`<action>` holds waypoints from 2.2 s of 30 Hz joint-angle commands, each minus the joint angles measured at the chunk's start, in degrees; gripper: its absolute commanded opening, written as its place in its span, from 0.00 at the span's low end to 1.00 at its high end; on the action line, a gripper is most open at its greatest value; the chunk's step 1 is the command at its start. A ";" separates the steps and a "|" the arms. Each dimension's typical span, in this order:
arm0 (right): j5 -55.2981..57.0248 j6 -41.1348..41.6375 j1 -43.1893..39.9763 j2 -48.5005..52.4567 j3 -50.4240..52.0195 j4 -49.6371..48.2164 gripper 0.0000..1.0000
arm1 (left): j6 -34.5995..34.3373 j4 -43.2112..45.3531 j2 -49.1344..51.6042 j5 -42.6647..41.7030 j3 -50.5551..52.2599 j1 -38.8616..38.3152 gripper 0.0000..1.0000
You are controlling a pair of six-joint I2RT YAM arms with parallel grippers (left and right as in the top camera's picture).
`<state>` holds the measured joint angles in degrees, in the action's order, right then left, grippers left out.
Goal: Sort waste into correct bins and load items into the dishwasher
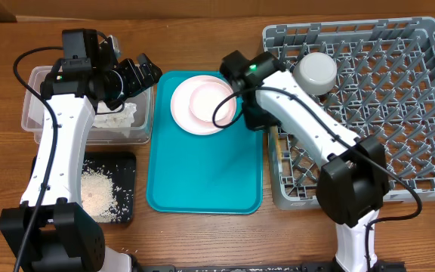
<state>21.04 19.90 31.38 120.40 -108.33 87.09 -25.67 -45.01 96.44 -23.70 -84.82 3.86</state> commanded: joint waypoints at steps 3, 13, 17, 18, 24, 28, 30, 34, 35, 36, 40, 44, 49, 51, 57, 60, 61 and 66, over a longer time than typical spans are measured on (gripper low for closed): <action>3.78 -0.42 -3.08 -2.34 -1.57 1.64 0.04 | 0.39 0.00 -0.46 0.37 -1.51 -0.13 1.00; 3.80 -0.46 -8.96 -5.97 -1.55 5.49 0.04 | 0.39 0.00 -0.46 0.37 -1.51 -0.13 1.00; 3.78 -0.46 -11.32 -5.97 -1.55 6.82 0.04 | 0.39 0.00 -0.46 0.37 -1.51 -0.13 1.00; 3.78 -0.46 -11.87 -5.97 -1.55 7.08 0.04 | 0.39 0.00 -0.46 0.37 -1.51 -0.13 1.00; 3.78 -0.92 -15.23 -5.97 -0.02 7.54 0.04 | 0.39 0.00 -0.46 0.37 -1.51 -0.13 1.00; 3.78 -3.69 -16.83 -5.95 2.45 7.30 0.04 | 0.39 0.00 -0.46 0.37 -1.51 -0.13 1.00; 3.78 -4.61 -17.31 -5.95 3.34 6.95 0.04 | 0.39 0.00 -0.46 0.37 -1.51 -0.13 1.00; 3.39 -5.16 -17.88 -5.95 4.98 5.44 0.04 | 0.39 0.00 -0.46 0.37 -1.51 -0.13 1.00; 3.30 -5.16 -17.90 -5.95 5.31 5.09 0.04 | 0.39 0.00 -0.46 0.37 -1.51 -0.13 1.00; 3.32 -5.16 -17.90 -5.95 5.73 4.74 0.04 | 0.39 0.00 -0.46 0.37 -1.51 -0.13 1.00; 3.34 -5.38 -17.90 -5.90 6.80 3.82 0.04 | 0.39 0.00 -0.46 0.37 -1.51 -0.13 1.00; 2.62 -8.96 -17.90 -5.88 7.87 3.21 0.04 | 0.39 0.00 -0.46 0.37 -1.51 -0.13 1.00; 0.20 -11.43 -17.90 -5.90 8.92 2.75 0.04 | 0.39 0.00 -0.46 0.37 -1.51 -0.13 1.00; 0.09 -11.43 -17.90 -5.88 9.38 2.54 0.04 | 0.39 0.00 -0.46 0.37 -1.51 -0.13 1.00; 0.07 -11.39 -17.90 -5.88 9.70 2.56 0.05 | 0.39 0.00 -0.46 0.37 -1.51 -0.13 1.00; -0.15 -11.37 -17.90 -5.88 9.70 2.54 0.12 | 0.39 0.00 -0.46 0.37 -1.51 -0.13 1.00; -0.15 -11.23 -17.90 -5.88 9.70 2.51 0.13 | 0.39 0.00 -0.46 0.37 -1.51 -0.13 1.00; -0.15 -11.15 -17.90 -5.88 9.70 2.29 0.15 | 0.39 0.00 -0.46 0.37 -1.51 -0.13 1.00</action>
<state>21.12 8.75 13.63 116.31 -98.89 89.56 -25.67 -45.01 96.42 -23.70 -84.82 3.86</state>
